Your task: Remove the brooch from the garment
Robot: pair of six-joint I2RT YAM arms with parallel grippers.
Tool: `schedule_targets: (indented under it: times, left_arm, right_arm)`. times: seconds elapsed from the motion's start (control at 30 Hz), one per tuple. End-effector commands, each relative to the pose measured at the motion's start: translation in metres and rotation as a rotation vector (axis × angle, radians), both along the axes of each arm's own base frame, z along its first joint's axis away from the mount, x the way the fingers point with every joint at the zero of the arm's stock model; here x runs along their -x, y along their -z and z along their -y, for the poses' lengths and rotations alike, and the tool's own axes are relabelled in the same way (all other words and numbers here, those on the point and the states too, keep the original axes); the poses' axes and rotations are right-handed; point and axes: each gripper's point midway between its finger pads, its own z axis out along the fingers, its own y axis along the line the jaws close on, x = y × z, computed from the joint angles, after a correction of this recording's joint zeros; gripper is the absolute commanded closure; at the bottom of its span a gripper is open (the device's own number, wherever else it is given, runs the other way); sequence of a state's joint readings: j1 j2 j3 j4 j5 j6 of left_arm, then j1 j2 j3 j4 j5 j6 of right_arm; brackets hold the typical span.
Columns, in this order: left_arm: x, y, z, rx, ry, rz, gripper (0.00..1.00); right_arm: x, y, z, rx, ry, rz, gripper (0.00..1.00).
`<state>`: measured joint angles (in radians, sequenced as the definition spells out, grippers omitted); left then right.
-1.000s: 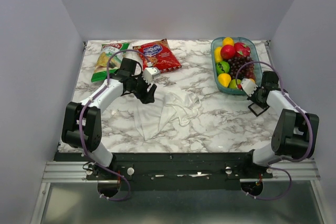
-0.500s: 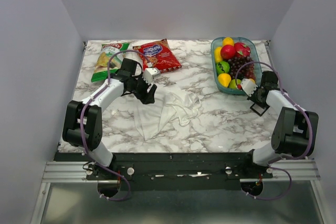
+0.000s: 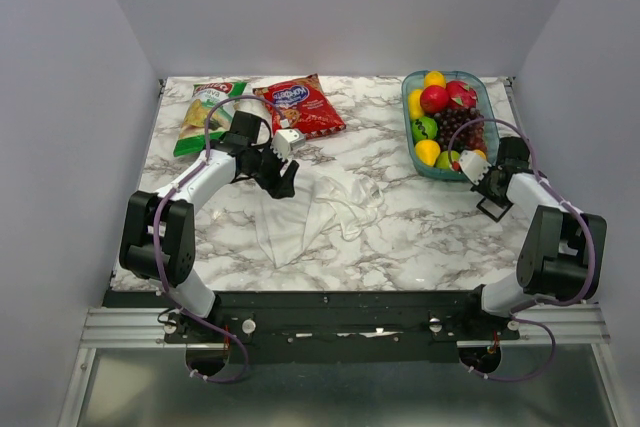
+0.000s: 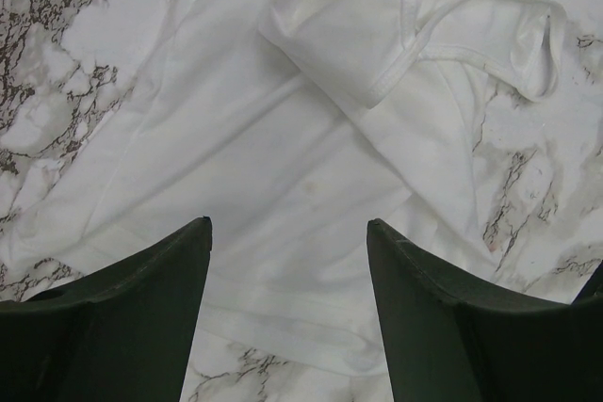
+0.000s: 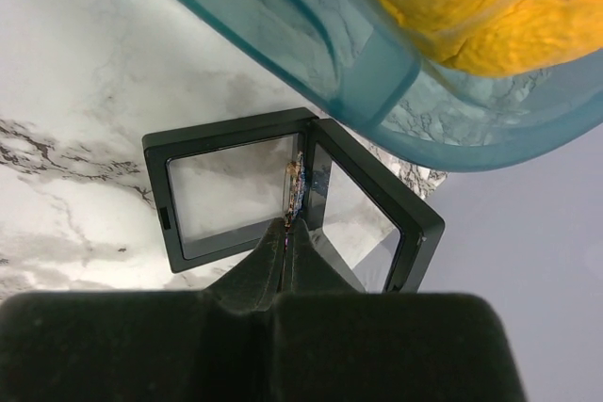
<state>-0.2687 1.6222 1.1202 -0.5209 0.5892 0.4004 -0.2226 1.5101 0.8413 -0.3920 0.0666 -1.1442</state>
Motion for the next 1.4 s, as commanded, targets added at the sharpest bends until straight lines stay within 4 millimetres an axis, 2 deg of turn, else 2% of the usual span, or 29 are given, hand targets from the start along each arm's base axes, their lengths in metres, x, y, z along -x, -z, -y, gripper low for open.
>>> schedule_targets:
  times: [0.0,0.13,0.43,0.7,0.93,0.97,1.1,1.17,1.27,1.37]
  left_arm:
    - [-0.002,-0.009,0.006,0.031,0.01,0.015,0.25]
    - [-0.001,-0.006,0.007,0.039,0.014,0.011,0.25]
    - [-0.001,-0.006,0.007,0.041,0.014,0.009,0.25]
    - [-0.001,-0.004,0.006,0.028,0.022,0.003,0.25]
    - [-0.004,-0.005,0.006,0.022,0.018,0.004,0.25]
    - [-0.004,-0.005,0.006,0.022,0.02,0.003,0.25]
    - [-0.004,-0.004,0.006,0.022,0.016,0.001,0.25]
    - [-0.005,-0.003,0.006,0.023,0.015,0.0,0.25]
    - [-0.006,-0.002,0.007,0.029,0.017,0.0,0.25]
    - [-0.007,-0.001,0.008,0.033,0.015,-0.003,0.25]
  right_arm:
    - [-0.003,-0.026,0.0,-0.015,0.025,0.034,1.0]
    - [-0.004,-0.039,-0.004,-0.039,0.007,0.006,1.0]
    - [0.019,-0.014,-0.005,-0.012,-0.059,-0.123,1.0]
    - [0.002,-0.011,0.001,-0.012,-0.03,-0.114,1.0]
    - [-0.001,0.0,0.005,0.006,-0.041,-0.142,0.99]
    - [0.0,0.001,0.005,0.005,-0.039,-0.148,0.99]
    - [0.011,0.007,0.002,-0.005,-0.034,-0.175,0.83]
    - [0.015,0.009,0.001,-0.015,-0.016,-0.179,0.79]
    - [0.016,0.003,-0.006,-0.06,0.012,-0.167,0.75]
    - [0.007,-0.011,-0.013,-0.123,0.058,-0.135,0.73]
